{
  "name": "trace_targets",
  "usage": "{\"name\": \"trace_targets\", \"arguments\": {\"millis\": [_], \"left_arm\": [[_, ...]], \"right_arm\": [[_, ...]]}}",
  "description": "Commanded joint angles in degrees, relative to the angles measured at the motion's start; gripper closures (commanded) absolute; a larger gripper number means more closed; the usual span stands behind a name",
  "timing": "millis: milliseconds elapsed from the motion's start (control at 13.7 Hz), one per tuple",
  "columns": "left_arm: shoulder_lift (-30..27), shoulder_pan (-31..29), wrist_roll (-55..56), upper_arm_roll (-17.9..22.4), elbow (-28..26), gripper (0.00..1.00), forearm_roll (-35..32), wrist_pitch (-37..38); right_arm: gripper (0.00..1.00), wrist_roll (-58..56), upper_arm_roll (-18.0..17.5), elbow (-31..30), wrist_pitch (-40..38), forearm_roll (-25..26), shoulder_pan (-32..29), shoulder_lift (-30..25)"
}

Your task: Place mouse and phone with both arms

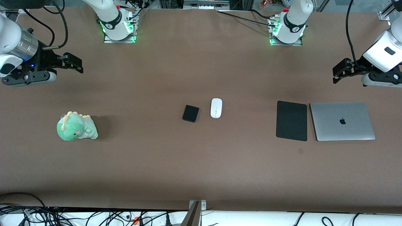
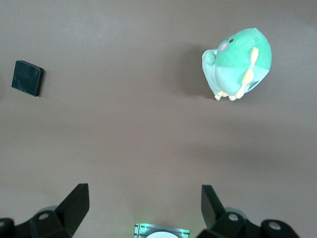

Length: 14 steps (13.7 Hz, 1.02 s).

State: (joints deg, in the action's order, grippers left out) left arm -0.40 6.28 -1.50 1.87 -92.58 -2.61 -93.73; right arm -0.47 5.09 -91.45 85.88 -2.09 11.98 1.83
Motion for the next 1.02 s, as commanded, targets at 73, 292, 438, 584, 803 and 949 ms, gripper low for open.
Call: {"name": "trace_targets", "arguments": {"millis": [73, 292, 438, 584, 803, 949], "left_arm": [[0.3, -0.1, -0.3, -0.1, 1.6, 0.00, 0.4, 1.4], [0.6, 0.0, -0.3, -0.1, 1.6, 0.00, 0.6, 1.4], [0.8, 0.4, -0.2, -0.4, 1.2, 0.00, 1.2, 1.6], [1.7, 0.4, -0.2, -2.7, 1.2, 0.00, 1.2, 3.4], [5.3, 0.5, -0.1, -8.6, 1.3, 0.00, 1.3, 5.1], [8.6, 0.5, 2.3, -12.7, 1.3, 0.00, 1.4, 4.0]], "right_arm": [[0.00, -1.0, -0.3, -0.2, -0.4, 0.2, -0.6, -0.6], [0.00, -1.0, -0.3, -0.2, -0.4, 0.2, -0.6, -0.6], [0.00, -1.0, -0.1, -0.2, -0.4, 0.2, -0.6, -0.5], [0.00, -1.0, 0.1, -0.3, -0.4, 0.2, -0.6, -0.6], [0.00, -1.0, 0.1, -0.4, -0.3, 0.2, -0.6, -0.5], [0.00, -1.0, 0.1, -0.4, 0.2, 0.0, -0.6, -0.4]]}}
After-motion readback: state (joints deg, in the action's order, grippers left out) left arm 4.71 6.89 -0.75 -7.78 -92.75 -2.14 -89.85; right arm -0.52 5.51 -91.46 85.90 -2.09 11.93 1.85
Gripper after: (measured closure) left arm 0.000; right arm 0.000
